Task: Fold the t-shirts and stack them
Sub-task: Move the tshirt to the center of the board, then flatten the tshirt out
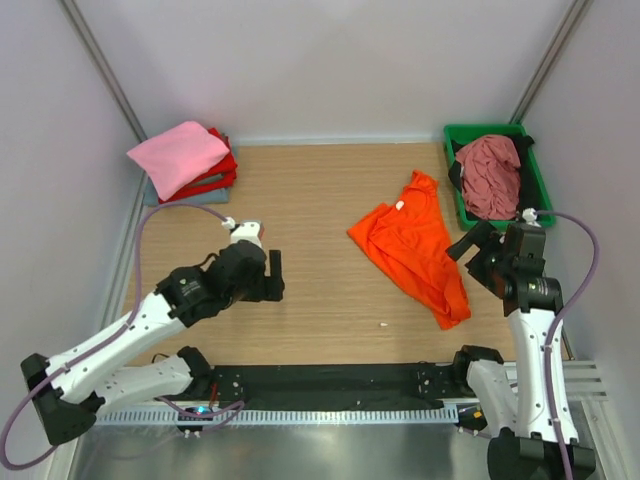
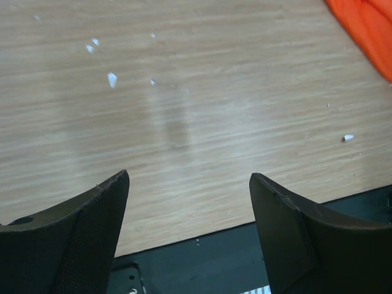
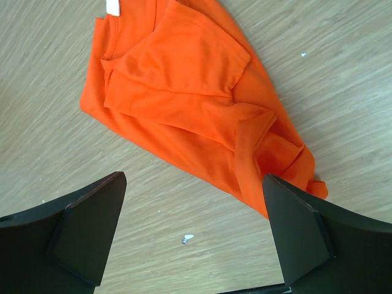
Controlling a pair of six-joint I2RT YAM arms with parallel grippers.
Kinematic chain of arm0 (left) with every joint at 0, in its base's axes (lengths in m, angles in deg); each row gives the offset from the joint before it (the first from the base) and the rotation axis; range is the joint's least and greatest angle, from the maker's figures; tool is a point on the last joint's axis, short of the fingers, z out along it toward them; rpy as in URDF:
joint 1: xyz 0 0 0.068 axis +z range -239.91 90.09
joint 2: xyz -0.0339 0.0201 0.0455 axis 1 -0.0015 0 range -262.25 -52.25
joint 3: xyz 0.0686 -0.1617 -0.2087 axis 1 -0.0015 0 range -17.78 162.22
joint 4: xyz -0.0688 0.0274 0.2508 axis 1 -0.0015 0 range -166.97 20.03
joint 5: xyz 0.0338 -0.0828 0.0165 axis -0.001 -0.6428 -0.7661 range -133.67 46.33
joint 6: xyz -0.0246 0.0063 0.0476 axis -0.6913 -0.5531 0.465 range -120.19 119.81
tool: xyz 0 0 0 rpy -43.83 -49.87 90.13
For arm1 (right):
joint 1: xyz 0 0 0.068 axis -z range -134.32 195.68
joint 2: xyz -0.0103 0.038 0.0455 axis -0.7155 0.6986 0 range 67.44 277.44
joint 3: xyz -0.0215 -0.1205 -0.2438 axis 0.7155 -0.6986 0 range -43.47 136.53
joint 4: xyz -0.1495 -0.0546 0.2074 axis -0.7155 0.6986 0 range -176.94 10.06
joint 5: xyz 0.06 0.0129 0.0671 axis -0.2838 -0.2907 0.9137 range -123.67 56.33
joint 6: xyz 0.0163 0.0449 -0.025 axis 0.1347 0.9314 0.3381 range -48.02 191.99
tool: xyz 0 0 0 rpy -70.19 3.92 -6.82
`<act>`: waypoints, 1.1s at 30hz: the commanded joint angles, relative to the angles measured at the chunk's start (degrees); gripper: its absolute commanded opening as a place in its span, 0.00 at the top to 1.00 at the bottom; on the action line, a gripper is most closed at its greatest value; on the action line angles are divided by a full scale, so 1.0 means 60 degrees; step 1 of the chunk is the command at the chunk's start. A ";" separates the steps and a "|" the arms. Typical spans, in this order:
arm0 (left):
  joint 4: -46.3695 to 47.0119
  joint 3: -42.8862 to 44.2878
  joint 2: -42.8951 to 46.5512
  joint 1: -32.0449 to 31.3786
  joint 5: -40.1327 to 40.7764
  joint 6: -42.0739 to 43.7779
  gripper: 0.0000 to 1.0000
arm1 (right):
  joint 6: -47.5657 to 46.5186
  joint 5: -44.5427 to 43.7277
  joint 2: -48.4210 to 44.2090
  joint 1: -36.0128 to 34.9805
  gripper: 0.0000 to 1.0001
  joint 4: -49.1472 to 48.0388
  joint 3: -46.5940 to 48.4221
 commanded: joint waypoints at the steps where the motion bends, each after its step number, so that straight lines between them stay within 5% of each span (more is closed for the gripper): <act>1: 0.0773 -0.0360 -0.0437 -0.0629 -0.0248 -0.1244 0.20 | 0.0062 0.0148 0.0204 -0.0329 0.00 -0.0206 0.0207; 6: 0.1507 -0.0069 -0.1552 -0.0748 -0.0291 -0.1334 0.21 | -0.0156 0.0643 0.1887 -0.0621 0.00 -0.1096 0.0514; 14: 0.0397 0.0606 -0.1525 -0.0719 0.0805 -0.0397 0.17 | -0.0918 -0.0935 0.6484 -0.3242 0.03 -0.0750 0.3267; 20: -0.0265 0.0051 -0.0441 -0.0689 0.0881 -0.0790 0.16 | -0.0904 -0.4122 0.7077 -0.3479 0.00 -0.0453 0.3695; 27: 0.0468 -0.1473 0.0336 -0.0689 0.0016 -0.1319 0.18 | -0.1270 -0.2844 0.7895 -0.3377 0.03 -0.0600 0.3373; 33: 0.0482 -0.1855 0.0863 -0.0704 0.0016 -0.1407 0.19 | -0.1270 -0.3280 0.8115 -0.3377 0.05 -0.0865 0.3458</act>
